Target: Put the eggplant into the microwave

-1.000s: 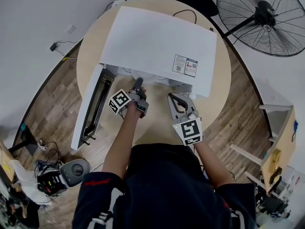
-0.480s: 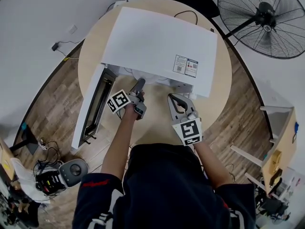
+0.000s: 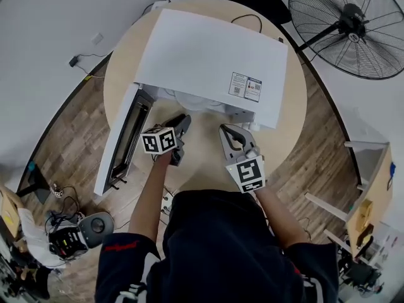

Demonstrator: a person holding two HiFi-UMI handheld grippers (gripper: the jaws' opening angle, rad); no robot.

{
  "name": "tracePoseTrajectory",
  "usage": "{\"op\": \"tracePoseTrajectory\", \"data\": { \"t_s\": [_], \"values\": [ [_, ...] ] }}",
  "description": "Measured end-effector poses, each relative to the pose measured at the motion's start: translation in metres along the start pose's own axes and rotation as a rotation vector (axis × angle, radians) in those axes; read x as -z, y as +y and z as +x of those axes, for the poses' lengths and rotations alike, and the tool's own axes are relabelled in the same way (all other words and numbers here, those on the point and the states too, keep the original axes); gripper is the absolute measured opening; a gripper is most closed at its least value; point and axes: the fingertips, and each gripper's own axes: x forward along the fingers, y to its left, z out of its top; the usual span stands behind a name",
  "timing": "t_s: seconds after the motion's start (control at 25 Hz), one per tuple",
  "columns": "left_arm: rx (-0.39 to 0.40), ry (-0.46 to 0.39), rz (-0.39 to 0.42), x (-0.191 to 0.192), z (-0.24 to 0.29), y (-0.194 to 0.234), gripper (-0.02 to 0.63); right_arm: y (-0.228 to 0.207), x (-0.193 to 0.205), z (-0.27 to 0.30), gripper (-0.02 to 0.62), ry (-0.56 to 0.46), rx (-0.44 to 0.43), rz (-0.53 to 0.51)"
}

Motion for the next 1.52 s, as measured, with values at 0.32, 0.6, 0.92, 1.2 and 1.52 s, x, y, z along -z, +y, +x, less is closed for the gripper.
{"op": "tracePoseTrajectory", "data": {
  "t_s": [0.32, 0.6, 0.92, 1.2, 1.52],
  "values": [
    [-0.155, 0.053, 0.271, -0.005, 0.003, -0.006, 0.018, -0.001, 0.002, -0.001, 0.011, 0.003, 0.001, 0.01],
    [-0.17, 0.057, 0.271, -0.007, 0.013, -0.004, 0.017, -0.002, 0.004, 0.0, 0.011, 0.009, 0.004, 0.017],
    [-0.179, 0.055, 0.248, -0.015, 0.02, -0.002, 0.017, -0.004, 0.008, 0.003, 0.011, 0.02, 0.002, 0.02],
    [-0.175, 0.053, 0.252, -0.026, 0.032, -0.005, 0.017, -0.006, 0.008, 0.005, 0.011, 0.023, 0.005, 0.023],
    [-0.175, 0.066, 0.264, -0.037, 0.047, -0.006, 0.017, -0.01, 0.009, 0.007, 0.011, 0.032, 0.005, 0.02]
  ]
}}
